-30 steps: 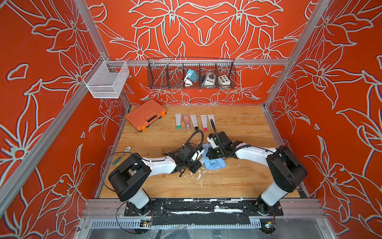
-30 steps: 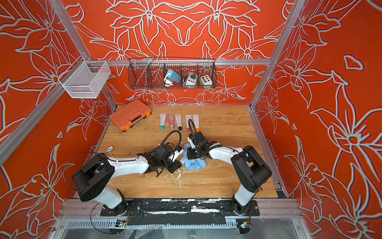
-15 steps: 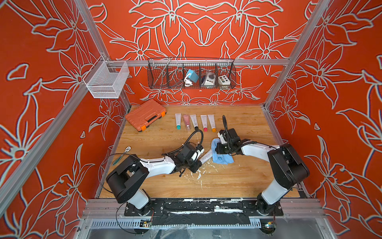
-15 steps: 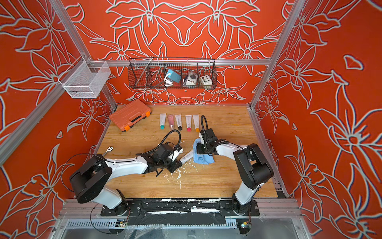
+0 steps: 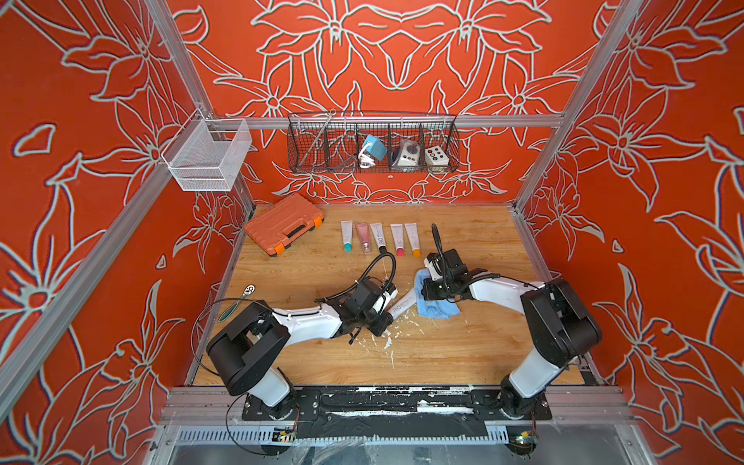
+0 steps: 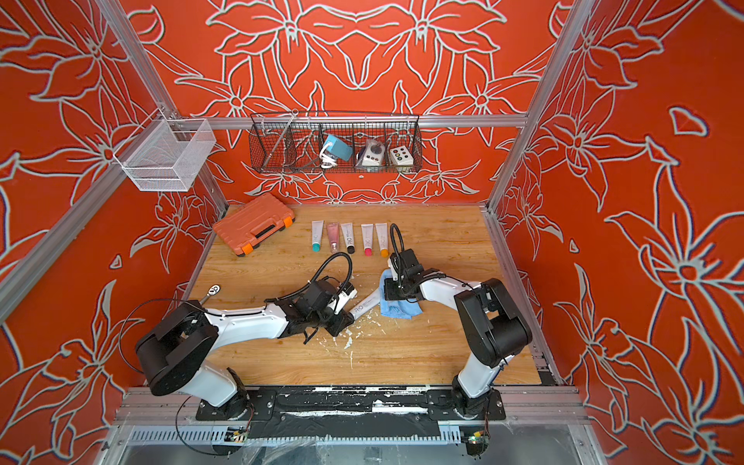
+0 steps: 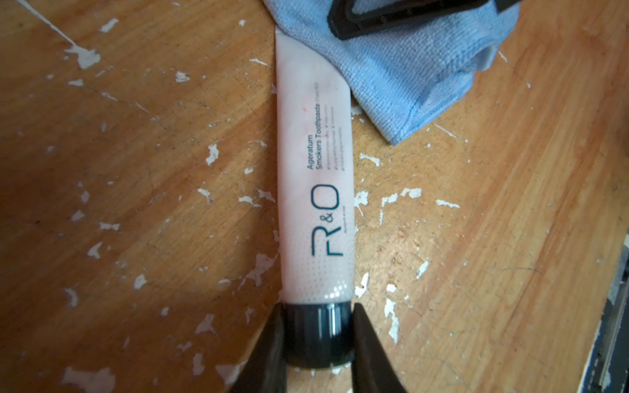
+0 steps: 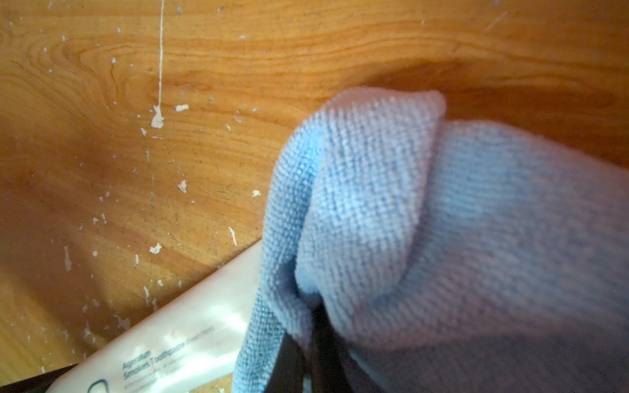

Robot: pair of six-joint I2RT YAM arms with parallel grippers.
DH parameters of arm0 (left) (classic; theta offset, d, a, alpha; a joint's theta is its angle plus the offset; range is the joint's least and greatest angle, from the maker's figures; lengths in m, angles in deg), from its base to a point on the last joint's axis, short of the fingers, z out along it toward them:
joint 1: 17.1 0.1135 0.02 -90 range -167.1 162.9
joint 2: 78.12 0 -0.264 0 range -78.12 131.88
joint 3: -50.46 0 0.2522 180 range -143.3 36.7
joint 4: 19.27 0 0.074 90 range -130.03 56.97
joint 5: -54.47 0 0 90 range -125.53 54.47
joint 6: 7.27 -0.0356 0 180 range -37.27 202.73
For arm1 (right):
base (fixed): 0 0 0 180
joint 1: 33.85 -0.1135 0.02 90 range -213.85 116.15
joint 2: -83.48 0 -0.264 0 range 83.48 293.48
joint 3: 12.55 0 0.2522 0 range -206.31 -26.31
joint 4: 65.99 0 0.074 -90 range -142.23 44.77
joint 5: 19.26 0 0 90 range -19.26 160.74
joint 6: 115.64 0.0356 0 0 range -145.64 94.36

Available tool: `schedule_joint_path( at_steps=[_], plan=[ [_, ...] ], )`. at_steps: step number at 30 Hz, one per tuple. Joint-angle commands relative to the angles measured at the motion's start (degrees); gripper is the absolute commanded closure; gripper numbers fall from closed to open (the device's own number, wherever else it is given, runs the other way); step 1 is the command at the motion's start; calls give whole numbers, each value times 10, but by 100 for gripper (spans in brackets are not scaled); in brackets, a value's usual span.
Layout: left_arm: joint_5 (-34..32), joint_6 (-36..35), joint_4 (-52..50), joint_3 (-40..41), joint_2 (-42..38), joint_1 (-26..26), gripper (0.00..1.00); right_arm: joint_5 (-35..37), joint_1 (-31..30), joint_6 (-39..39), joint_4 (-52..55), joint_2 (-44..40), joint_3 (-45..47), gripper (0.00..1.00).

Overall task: Wipe the surface of the toothpaste tube
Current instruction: Wipe the dirt from the toothpaste tube.

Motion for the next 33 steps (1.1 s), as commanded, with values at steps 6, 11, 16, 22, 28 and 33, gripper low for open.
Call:
schedule_joint_path(
  at_steps=[6, 11, 16, 22, 28, 33],
  plan=[
    [2, -7, 12, -2, -4, 0, 87, -28, -68, -2, 20, 0, 5, 100],
    [2, -7, 12, -4, -2, 0, 88, -48, -99, 3, 15, -15, 11, 100],
    [3, -7, 12, -3, -3, 0, 88, -72, -119, 21, 5, -25, 20, 100],
    [2, -7, 12, -2, -5, 0, 88, -88, -157, 42, 4, -28, 14, 100],
    [2, -6, 12, -2, -6, 0, 87, -108, -194, 78, -22, -47, 21, 100],
    [2, -6, 14, 1, -8, 0, 87, -96, -198, 96, -37, -61, 36, 100]
  ],
)
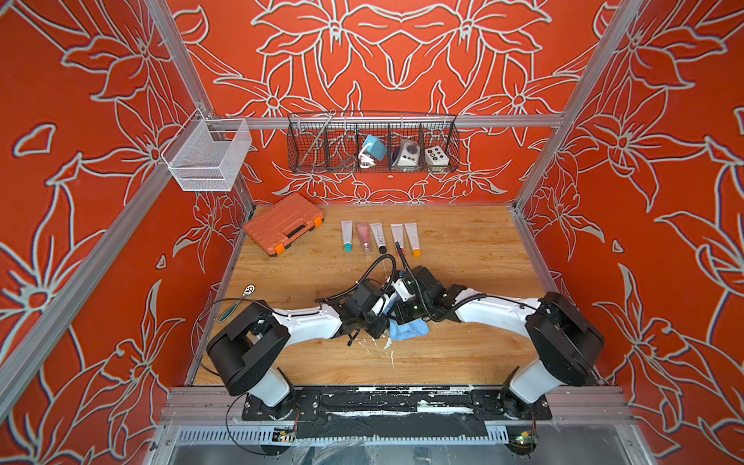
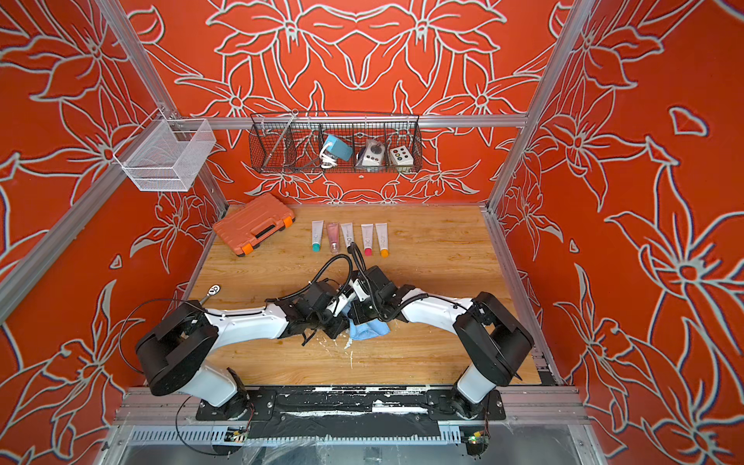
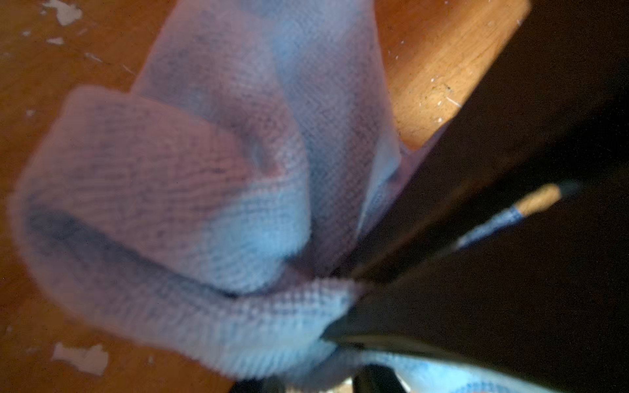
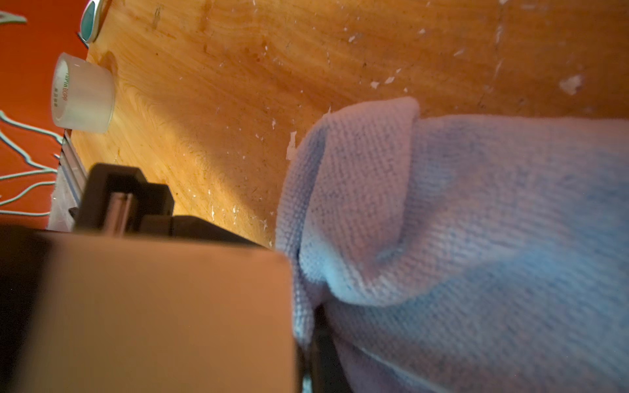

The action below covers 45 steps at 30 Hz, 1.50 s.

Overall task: Wipe the surface of the toothpaste tube
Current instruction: Wipe the dirt from the toothpaste tube, then move the toothpaste to the center of the board.

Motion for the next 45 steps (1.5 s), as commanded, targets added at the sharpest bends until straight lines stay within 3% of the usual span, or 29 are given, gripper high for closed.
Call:
schedule_joint_path(
  at_steps=[1, 10, 22, 35, 45],
  plan=[
    [2, -3, 39, 0, -10, 0, 88, -1, -7, 21, 8, -15, 18, 100],
    [2, -2, 41, 4, -16, 0, 87, 69, 32, 11, 13, -8, 41, 100],
    [6, -6, 41, 7, -18, 0, 87, 97, 138, -18, 45, 5, 42, 100],
    [15, -7, 44, 8, -20, 0, 87, 130, 193, -66, 86, 32, -10, 100],
    [18, -7, 47, 5, -13, 0, 87, 60, 186, -88, 93, 41, -33, 100]
  ],
)
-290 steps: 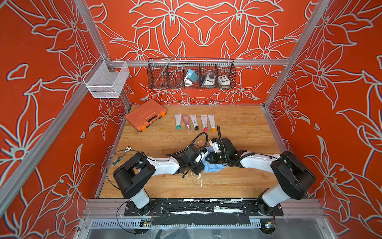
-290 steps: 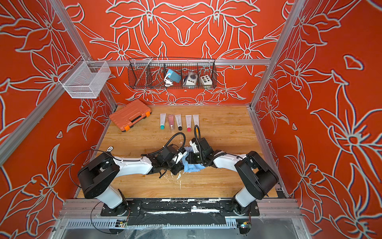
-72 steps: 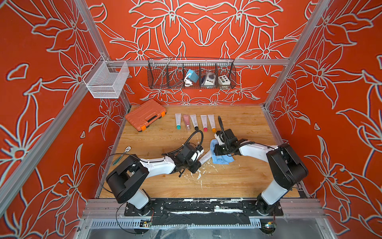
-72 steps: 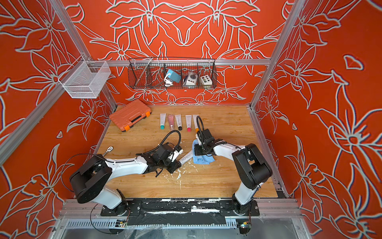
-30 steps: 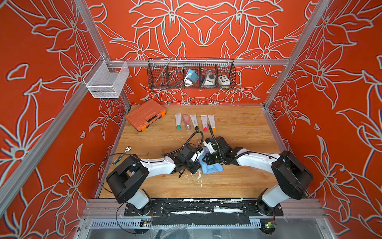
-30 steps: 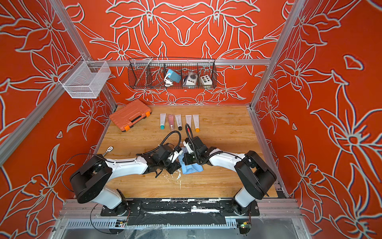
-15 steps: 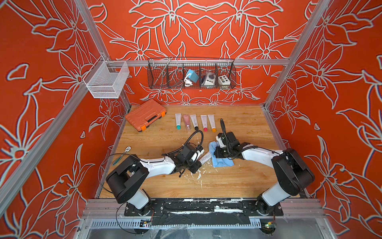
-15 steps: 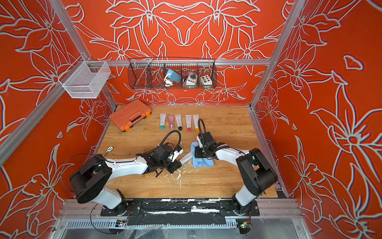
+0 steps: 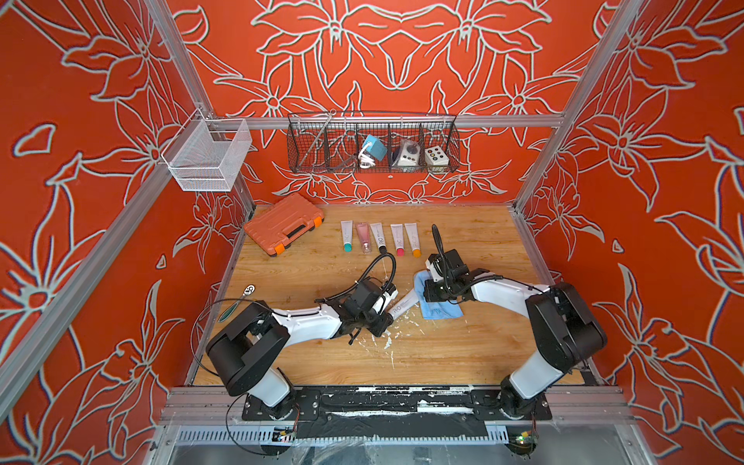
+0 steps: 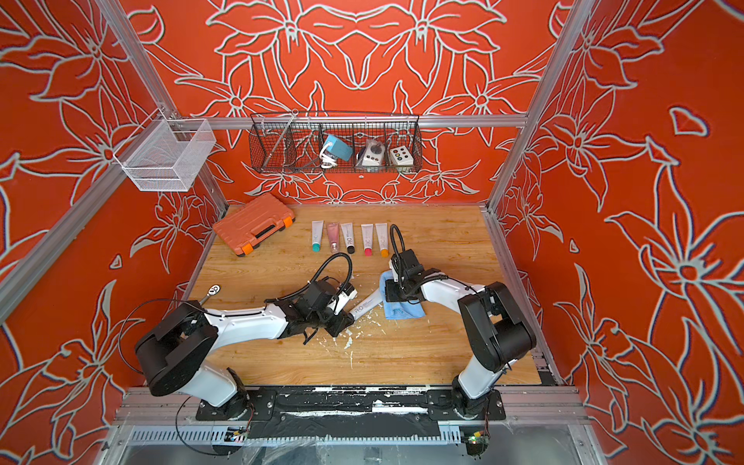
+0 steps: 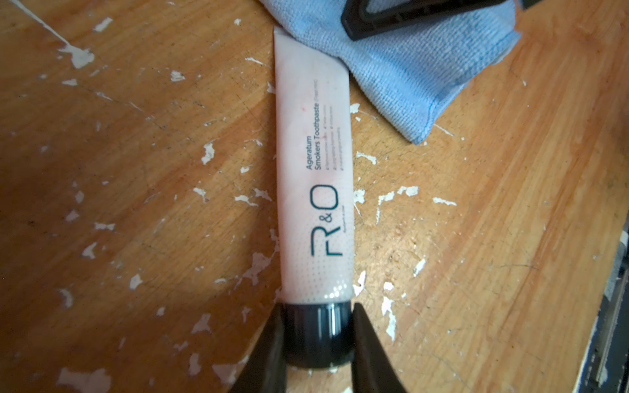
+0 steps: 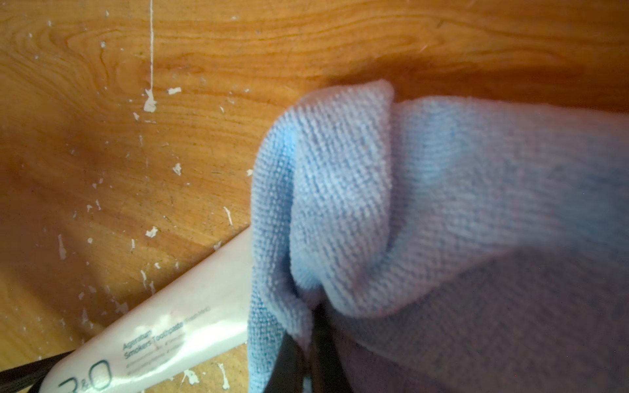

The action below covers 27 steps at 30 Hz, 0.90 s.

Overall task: Wipe the surface of the toothpaste tube
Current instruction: Move the toothpaste to the center of the board.

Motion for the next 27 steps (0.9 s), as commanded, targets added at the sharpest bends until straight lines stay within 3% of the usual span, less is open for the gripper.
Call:
schedule_joint_path(
  at_steps=[1, 20, 27],
  plan=[
    [14, -7, 17, 2, -10, 0, 87, -34, -12, -14, 15, 10, -13, 100],
    [11, -6, 18, -1, -5, 0, 87, -92, -134, 52, -23, 22, -11, 100],
    [3, 21, 36, -7, 10, 0, 89, -88, -142, 82, -12, -53, -9, 100]
  ],
)
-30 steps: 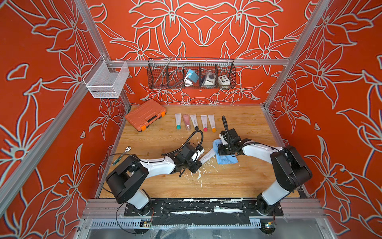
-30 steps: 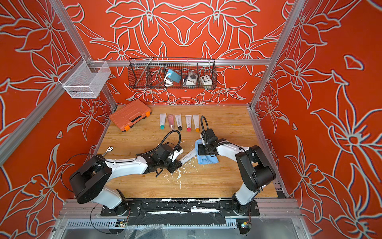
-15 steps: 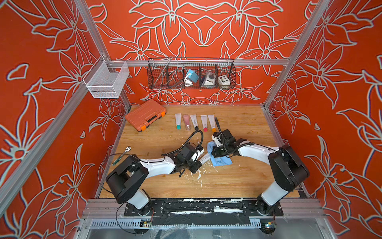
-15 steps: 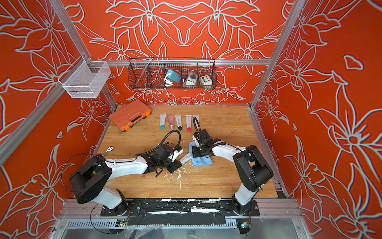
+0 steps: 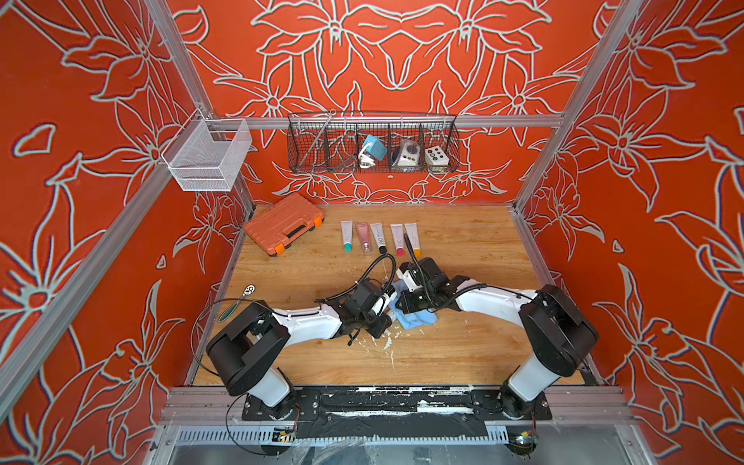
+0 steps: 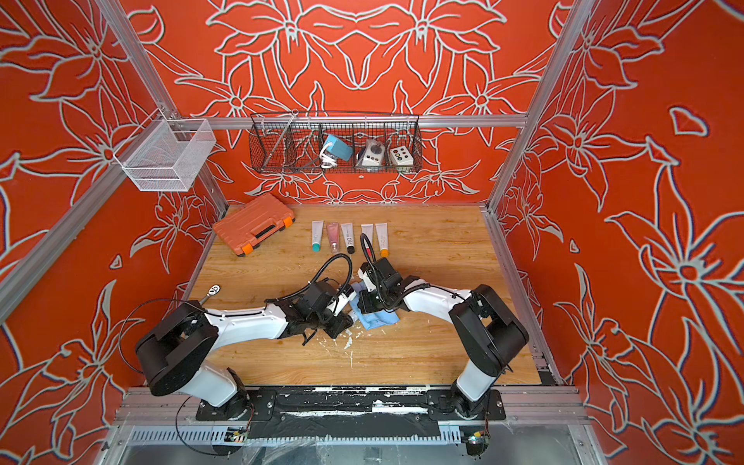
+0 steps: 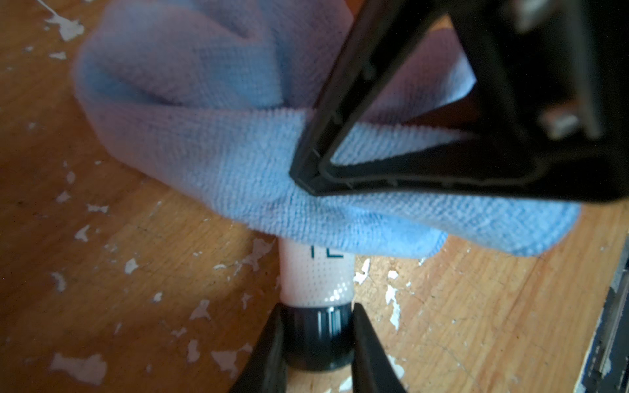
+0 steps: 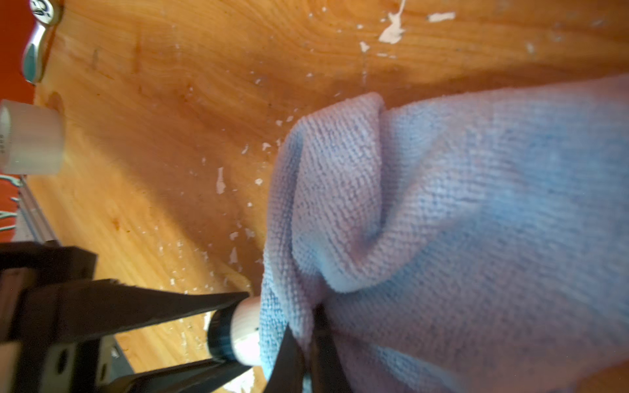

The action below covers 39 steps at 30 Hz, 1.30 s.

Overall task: Wipe the surface of the toothpaste tube
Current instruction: Move the toothpaste to the center of the board.

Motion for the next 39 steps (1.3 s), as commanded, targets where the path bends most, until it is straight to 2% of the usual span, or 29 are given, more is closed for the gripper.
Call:
schedule_joint_path(
  at_steps=[1, 6, 14, 22, 32, 39],
  plan=[
    [2, 26, 52, -8, 13, -1, 89, 0, -6, 22, 35, -62, 2, 100],
    [-21, 69, 72, -34, 35, -19, 89, 71, 30, 18, 103, -167, -2, 100],
    [-107, 124, 36, -164, 129, -60, 90, 200, 132, -28, 253, -365, -36, 100],
    [-166, 217, -3, -319, 251, -67, 92, 336, 184, -72, 373, -461, -95, 100],
    [-240, 280, -94, -561, 420, -65, 92, 331, 211, -82, 405, -480, -103, 100],
    [-278, 318, -152, -704, 507, -55, 92, 325, 216, -81, 413, -498, -91, 100]
  ],
)
